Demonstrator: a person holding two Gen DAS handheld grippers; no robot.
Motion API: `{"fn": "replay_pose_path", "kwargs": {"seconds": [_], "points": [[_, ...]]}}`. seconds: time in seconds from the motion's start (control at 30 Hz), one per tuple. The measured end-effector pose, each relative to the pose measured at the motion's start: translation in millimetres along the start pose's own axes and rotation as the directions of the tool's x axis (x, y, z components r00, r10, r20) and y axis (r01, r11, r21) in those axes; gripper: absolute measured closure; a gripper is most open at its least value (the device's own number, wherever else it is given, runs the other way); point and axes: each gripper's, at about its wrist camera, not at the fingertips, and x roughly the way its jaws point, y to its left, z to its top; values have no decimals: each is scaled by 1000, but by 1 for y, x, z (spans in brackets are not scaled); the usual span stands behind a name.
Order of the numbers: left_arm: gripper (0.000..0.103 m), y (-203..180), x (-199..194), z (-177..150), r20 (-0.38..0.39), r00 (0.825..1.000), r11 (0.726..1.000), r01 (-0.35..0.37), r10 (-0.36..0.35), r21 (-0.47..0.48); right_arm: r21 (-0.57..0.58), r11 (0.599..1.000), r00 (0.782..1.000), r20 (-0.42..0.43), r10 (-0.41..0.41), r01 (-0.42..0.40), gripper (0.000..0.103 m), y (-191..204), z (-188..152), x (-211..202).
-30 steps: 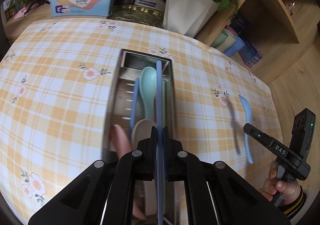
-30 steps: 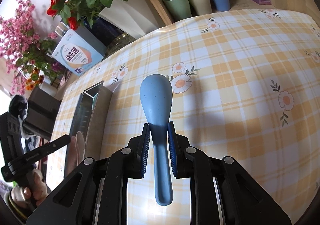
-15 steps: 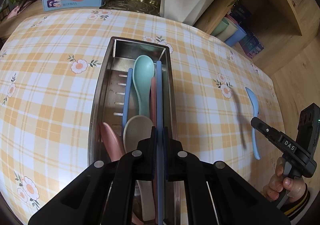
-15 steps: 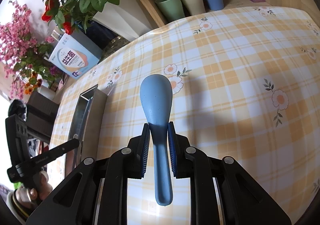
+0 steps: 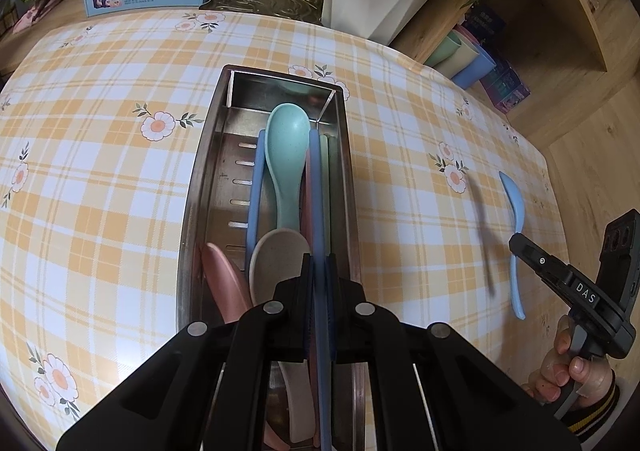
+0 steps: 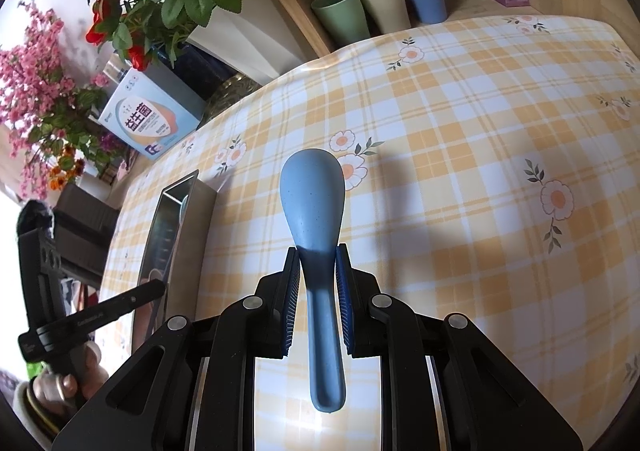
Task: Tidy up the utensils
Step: 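Lower the blue spoon into the steel caddy with the right tool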
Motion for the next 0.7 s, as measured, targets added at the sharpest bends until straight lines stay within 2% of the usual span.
{"fn": "replay_pose_path", "kwargs": {"seconds": [0.2,0.7], "points": [[97,-1,-4,1,8,1000,1000,24,-24,9,6,1000,1000,5,0,0,85,-1,1,-3],[96,-9,-36,-2,76,996,997,-41,36,65,10,1000,1000,27,-1,1,85,5,-1,-20]]}}
